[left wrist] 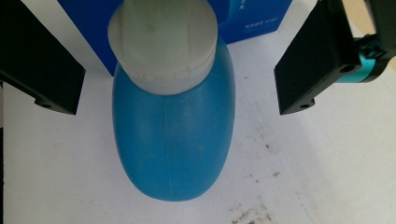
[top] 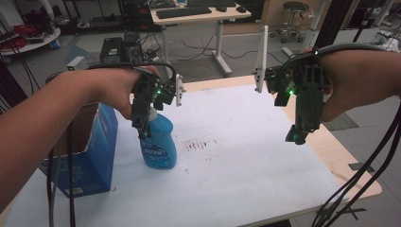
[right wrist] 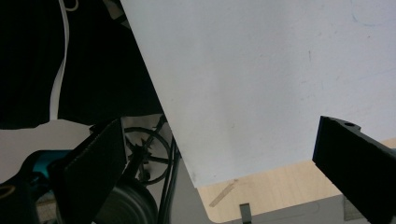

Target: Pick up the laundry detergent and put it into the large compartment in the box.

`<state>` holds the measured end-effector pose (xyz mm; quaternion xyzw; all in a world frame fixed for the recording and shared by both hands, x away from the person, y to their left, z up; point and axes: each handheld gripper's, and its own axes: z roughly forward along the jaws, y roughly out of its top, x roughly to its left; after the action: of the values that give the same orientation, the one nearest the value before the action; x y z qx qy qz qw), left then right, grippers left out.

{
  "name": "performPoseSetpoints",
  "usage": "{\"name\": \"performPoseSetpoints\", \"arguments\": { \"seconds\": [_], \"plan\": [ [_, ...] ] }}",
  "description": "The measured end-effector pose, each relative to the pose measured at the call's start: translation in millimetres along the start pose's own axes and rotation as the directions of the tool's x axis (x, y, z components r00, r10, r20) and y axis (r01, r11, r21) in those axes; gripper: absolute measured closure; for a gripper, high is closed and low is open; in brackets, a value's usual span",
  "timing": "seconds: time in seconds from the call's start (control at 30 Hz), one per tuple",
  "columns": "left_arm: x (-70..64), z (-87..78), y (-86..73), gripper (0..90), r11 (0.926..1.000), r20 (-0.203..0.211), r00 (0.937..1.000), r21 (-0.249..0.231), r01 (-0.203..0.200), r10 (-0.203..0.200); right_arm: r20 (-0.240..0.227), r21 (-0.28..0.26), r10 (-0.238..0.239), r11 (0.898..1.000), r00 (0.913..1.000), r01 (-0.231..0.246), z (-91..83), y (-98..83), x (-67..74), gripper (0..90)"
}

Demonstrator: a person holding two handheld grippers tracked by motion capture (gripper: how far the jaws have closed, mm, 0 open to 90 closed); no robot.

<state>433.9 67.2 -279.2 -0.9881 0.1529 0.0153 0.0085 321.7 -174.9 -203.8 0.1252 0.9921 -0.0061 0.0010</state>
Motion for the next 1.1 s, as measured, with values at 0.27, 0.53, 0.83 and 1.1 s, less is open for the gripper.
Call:
{"name": "performPoseSetpoints", "arguments": {
  "seconds": [0.27, 0.53, 0.83, 1.1],
  "plan": [
    [4.0, 15.1, -2.3, 1.7, 0.9997, 0.002, 0.9999, 0.020, 0.013, -0.013, -0.004, -0.001, 0.004, 1.000, 1.0000, -0.004, 3.3, 0.3, -0.5, 2.1],
    [5.8, 20.2, -2.1, 1.7, 0.9999, 0.016, 0.9998, -0.002, 0.015, -0.015, -0.003, -0.006, -0.006, 1.000, 1.0000, 0.006, 4.3, 0.4, -0.5, 2.1],
    [3.7, 21.5, -1.3, 2.4, 0.9999, 0.022, 0.9997, -0.010, 0.012, -0.011, 0.000, -0.011, 0.002, 1.000, 1.0000, -0.002, 4.8, -2.0, -1.0, 2.1],
    [2.7, 22.1, -0.7, 9.5, 0.9999, 0.029, 0.9995, 0.011, 0.013, -0.013, -0.001, -0.008, -0.006, 1.000, 1.0000, 0.006, 5.3, -1.3, -1.2, 2.1]
  ]
}}
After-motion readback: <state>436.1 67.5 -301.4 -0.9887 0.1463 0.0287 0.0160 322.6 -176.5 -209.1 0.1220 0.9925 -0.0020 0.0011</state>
